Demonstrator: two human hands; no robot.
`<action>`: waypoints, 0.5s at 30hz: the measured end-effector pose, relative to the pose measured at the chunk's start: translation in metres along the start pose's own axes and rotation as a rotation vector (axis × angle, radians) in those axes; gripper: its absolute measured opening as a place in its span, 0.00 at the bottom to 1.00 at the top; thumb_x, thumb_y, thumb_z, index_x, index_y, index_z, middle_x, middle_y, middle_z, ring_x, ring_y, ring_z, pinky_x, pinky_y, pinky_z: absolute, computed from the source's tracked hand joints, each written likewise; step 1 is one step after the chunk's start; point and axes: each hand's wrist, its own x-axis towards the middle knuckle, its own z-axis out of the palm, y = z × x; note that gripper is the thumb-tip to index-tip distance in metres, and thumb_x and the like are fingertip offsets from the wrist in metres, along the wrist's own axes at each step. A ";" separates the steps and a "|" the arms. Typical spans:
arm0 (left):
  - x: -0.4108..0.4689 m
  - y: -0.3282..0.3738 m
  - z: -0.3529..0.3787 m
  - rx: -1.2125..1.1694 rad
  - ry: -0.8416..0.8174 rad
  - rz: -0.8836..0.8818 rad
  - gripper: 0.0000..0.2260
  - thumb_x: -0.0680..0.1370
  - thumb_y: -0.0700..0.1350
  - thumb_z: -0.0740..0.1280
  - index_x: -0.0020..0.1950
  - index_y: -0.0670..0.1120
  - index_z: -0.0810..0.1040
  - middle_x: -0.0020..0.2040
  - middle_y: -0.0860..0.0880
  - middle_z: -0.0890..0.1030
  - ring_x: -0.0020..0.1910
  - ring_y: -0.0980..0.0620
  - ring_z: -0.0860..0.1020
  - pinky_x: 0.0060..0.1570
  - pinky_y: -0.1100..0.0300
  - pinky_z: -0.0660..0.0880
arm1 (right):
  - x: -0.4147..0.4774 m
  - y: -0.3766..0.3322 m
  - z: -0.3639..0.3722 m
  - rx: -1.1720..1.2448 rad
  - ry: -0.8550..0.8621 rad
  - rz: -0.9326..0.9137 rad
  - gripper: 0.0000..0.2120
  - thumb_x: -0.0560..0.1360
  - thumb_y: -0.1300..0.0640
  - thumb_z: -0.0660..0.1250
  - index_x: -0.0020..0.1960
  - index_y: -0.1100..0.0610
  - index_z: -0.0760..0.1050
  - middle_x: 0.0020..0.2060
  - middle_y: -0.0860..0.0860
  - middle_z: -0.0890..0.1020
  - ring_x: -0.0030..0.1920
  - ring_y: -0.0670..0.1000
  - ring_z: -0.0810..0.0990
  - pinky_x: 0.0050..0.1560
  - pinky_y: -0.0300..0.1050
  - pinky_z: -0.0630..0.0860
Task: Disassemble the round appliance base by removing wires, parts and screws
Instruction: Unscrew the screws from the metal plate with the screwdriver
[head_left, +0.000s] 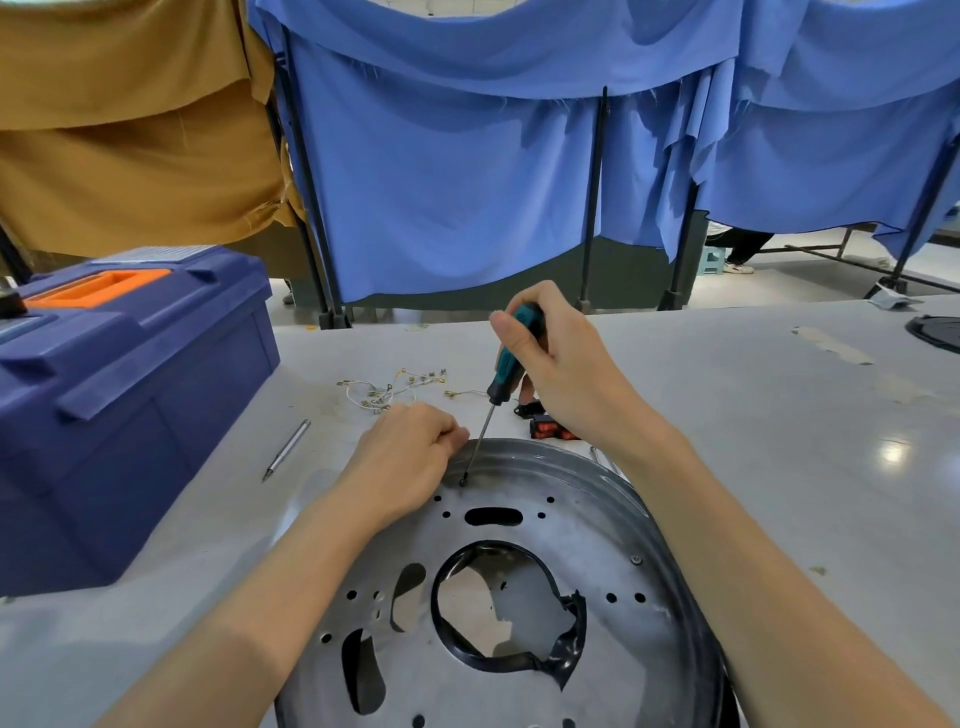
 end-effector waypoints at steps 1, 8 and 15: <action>0.000 0.000 0.000 0.001 0.000 0.001 0.20 0.81 0.46 0.61 0.29 0.44 0.66 0.29 0.44 0.72 0.37 0.39 0.73 0.39 0.51 0.71 | 0.000 0.001 0.001 -0.001 0.002 -0.003 0.11 0.81 0.51 0.59 0.53 0.59 0.67 0.35 0.54 0.77 0.27 0.41 0.78 0.29 0.44 0.75; 0.000 0.000 0.000 0.001 0.001 0.000 0.20 0.81 0.46 0.62 0.29 0.45 0.68 0.30 0.43 0.74 0.36 0.40 0.74 0.39 0.50 0.72 | 0.002 0.005 0.001 -0.014 -0.002 0.000 0.09 0.81 0.49 0.59 0.52 0.55 0.66 0.39 0.52 0.77 0.30 0.41 0.80 0.31 0.39 0.78; 0.000 -0.001 0.001 -0.002 -0.010 -0.029 0.16 0.81 0.47 0.62 0.37 0.40 0.77 0.35 0.41 0.78 0.40 0.40 0.76 0.44 0.48 0.75 | 0.003 0.003 0.001 -0.010 0.004 -0.006 0.09 0.81 0.49 0.60 0.52 0.55 0.67 0.40 0.53 0.77 0.31 0.43 0.79 0.31 0.41 0.79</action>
